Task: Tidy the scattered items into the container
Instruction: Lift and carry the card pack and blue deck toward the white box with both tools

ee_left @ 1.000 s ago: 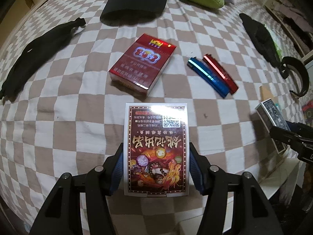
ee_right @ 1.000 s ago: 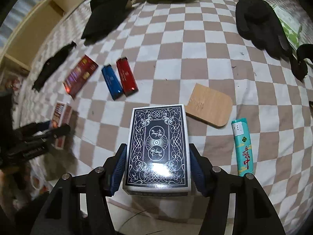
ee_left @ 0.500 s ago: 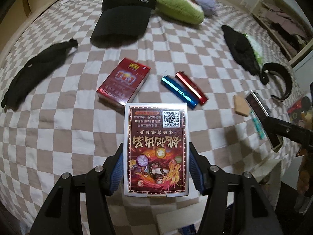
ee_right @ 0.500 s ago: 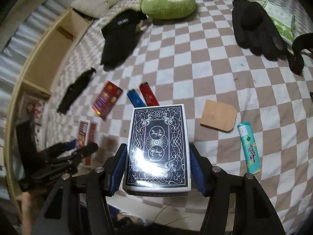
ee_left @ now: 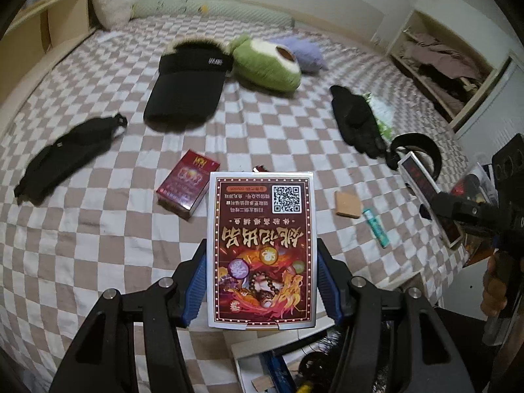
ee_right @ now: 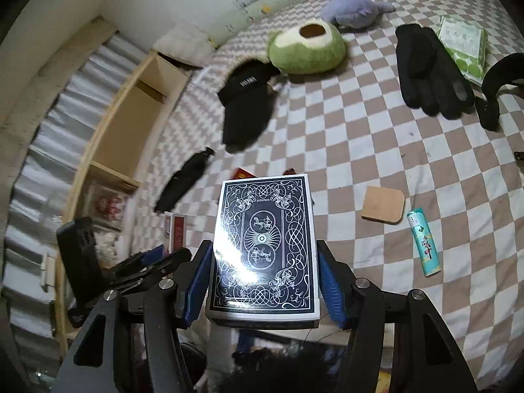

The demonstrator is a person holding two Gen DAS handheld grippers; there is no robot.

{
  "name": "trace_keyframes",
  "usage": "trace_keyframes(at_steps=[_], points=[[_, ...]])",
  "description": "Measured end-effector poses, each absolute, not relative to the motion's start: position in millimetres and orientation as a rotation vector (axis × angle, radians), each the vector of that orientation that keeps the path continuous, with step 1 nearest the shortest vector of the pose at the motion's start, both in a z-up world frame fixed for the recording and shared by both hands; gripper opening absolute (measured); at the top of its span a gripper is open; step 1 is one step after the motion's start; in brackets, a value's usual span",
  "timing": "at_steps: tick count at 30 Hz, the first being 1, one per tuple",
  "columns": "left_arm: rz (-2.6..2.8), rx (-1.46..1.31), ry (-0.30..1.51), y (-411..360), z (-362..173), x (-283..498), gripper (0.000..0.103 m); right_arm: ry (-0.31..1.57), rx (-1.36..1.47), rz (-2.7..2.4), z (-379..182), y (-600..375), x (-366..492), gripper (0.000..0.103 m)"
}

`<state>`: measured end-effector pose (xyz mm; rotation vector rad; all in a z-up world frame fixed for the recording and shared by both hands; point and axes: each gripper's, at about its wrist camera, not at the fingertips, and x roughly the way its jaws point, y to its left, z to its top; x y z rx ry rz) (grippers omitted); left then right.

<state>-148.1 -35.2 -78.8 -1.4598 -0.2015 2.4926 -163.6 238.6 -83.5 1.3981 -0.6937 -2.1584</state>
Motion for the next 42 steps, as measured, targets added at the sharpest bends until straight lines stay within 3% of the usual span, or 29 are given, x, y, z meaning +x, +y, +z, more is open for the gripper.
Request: trace_keyframes(at_steps=[15, 32, 42], points=[[2.389, -1.239, -0.210, -17.3, -37.7, -88.3, 0.059, -0.777, 1.227, -2.131, -45.7, 278.9, -104.4, 0.061], [2.167, -1.254, -0.136, 5.3, -48.4, -44.1, 0.059, -0.767, 1.298, -2.057, -70.7, 293.3, -60.5, 0.061], [1.955, -1.293, -0.027, 56.1, -65.2, -10.9, 0.059, -0.720, 1.376, -1.940, -93.1, 276.7, -37.2, 0.062]])
